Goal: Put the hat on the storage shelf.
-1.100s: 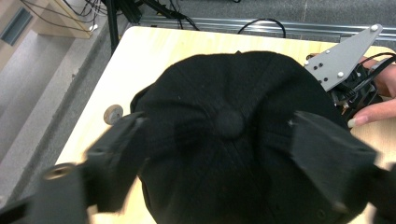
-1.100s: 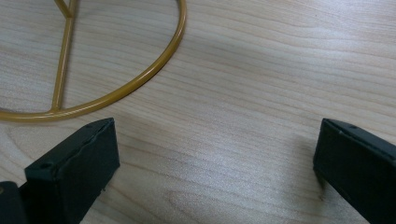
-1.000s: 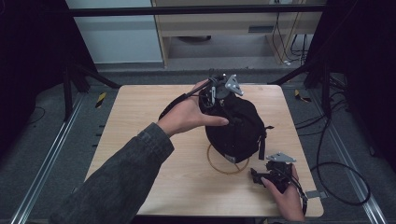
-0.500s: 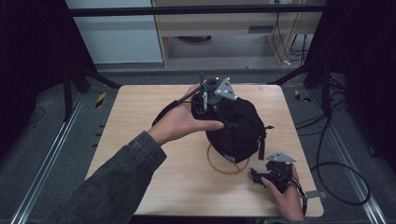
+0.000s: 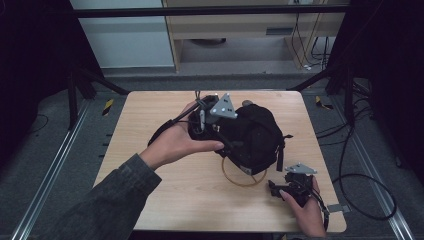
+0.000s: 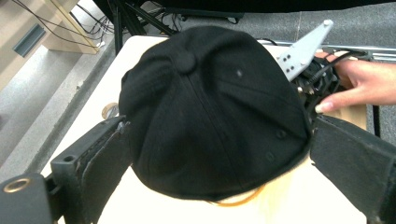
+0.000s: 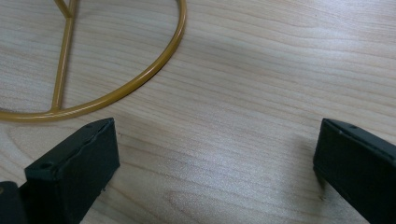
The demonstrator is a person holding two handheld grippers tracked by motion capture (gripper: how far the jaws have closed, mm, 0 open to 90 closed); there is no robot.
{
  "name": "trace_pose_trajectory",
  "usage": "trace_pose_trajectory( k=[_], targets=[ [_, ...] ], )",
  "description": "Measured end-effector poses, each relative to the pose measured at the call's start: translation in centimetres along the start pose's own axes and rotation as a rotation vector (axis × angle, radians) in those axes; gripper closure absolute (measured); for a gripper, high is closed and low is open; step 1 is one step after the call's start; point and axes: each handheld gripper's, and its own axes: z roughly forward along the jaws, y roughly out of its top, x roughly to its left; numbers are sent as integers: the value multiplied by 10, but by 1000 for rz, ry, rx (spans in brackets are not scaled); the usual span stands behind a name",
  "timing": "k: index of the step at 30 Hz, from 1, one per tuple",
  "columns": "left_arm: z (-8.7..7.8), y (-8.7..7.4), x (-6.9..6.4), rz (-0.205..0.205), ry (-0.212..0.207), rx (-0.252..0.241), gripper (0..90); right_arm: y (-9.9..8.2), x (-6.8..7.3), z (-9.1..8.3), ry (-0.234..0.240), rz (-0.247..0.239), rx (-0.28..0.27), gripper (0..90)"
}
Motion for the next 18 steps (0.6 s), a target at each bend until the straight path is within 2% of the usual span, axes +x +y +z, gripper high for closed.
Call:
trace_pose_trajectory(
  k=[11, 18],
  targets=[
    [-7, -34, -6, -40, 18, 8, 48, 0, 0, 0, 1, -1, -1, 4],
    [-14, -44, -13, -47, 44, 8, 43, 0, 0, 0, 2, 0, -1, 4]
  ],
)
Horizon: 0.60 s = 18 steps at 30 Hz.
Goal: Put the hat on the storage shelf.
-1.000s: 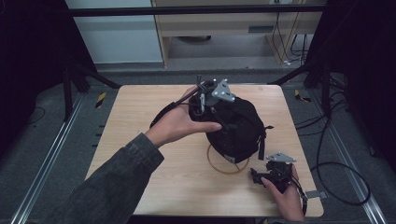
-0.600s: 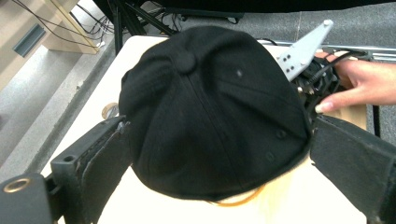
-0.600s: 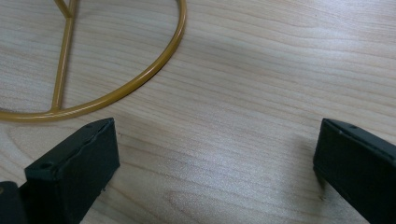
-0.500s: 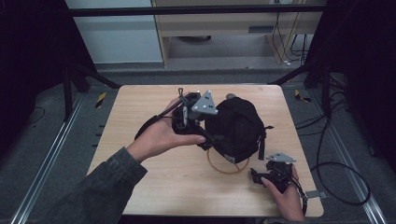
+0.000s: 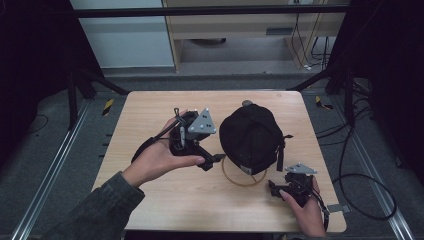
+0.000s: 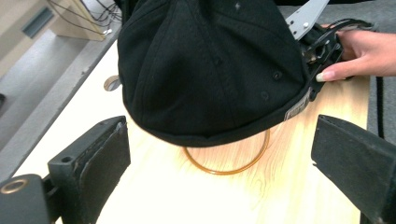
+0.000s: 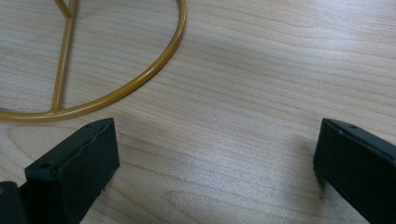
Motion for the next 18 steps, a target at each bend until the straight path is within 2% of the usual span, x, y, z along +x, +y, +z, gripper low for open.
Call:
trace_pose_trajectory(
  k=[7, 11, 18],
  targets=[
    [-8, -9, -10, -6, 6, 5, 40, 0, 0, 0, 0, 0, 0, 4],
    [-11, -20, -11, -8, 17, 15, 37, 0, 0, 0, 0, 0, 0, 4],
    [-12, -54, -9, -79, 32, 6, 39, 0, 0, 0, -1, -3, -1, 4]
  ],
)
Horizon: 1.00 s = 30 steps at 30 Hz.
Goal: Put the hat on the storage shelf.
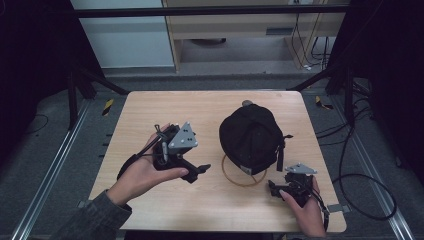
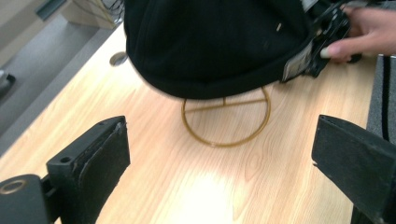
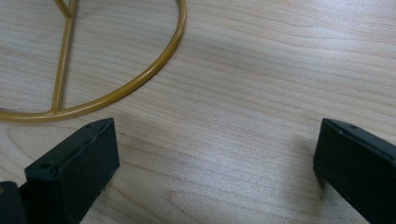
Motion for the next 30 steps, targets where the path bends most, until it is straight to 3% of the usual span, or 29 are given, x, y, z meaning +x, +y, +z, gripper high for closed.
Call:
trace_pose_trajectory(
  k=[11, 16, 20, 30],
  targets=[
    [4, -53, -2, -61, 6, 28, 39, 0, 1, 0, 0, 9, 2, 4],
    [6, -72, 3, -94, 21, 32, 39, 0, 1, 0, 0, 9, 2, 4],
    [9, -87, 7, -108, 59, 35, 38, 0, 1, 0, 1, 9, 2, 4],
    [17, -123, 13, -145, 75, 67, 38, 0, 1, 0, 1, 9, 2, 4]
  ],
)
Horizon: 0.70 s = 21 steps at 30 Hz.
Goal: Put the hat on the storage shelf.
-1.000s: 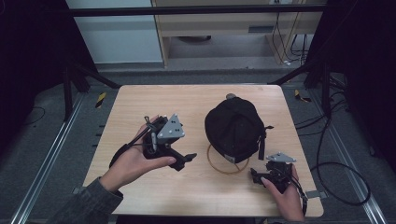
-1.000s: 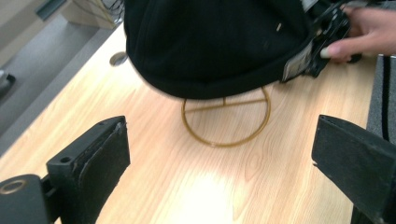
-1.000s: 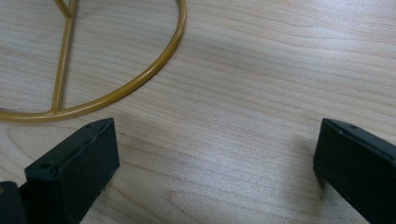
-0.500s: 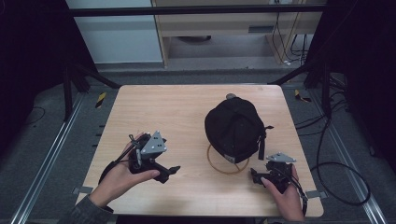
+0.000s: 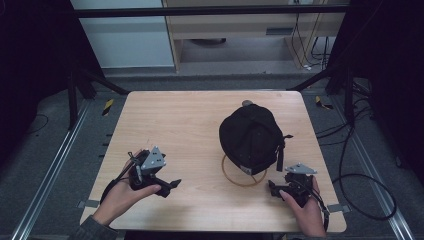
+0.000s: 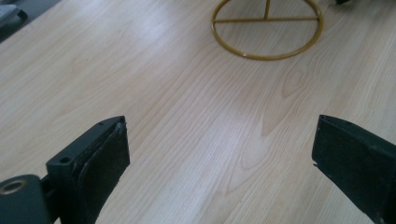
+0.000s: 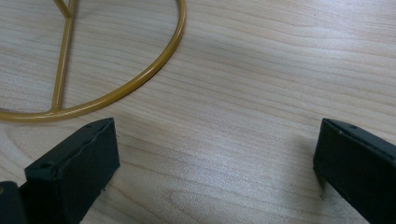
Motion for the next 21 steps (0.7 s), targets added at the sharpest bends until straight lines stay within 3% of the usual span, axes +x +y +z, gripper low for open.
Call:
trace_pose_trajectory(
  k=[9, 21],
  targets=[
    [4, -29, 11, -31, 16, 31, 38, 0, 0, 0, -1, -1, 0, 4],
    [17, -54, 20, -64, 25, 98, 38, 0, 0, 0, -1, 1, 0, 4]
  ],
)
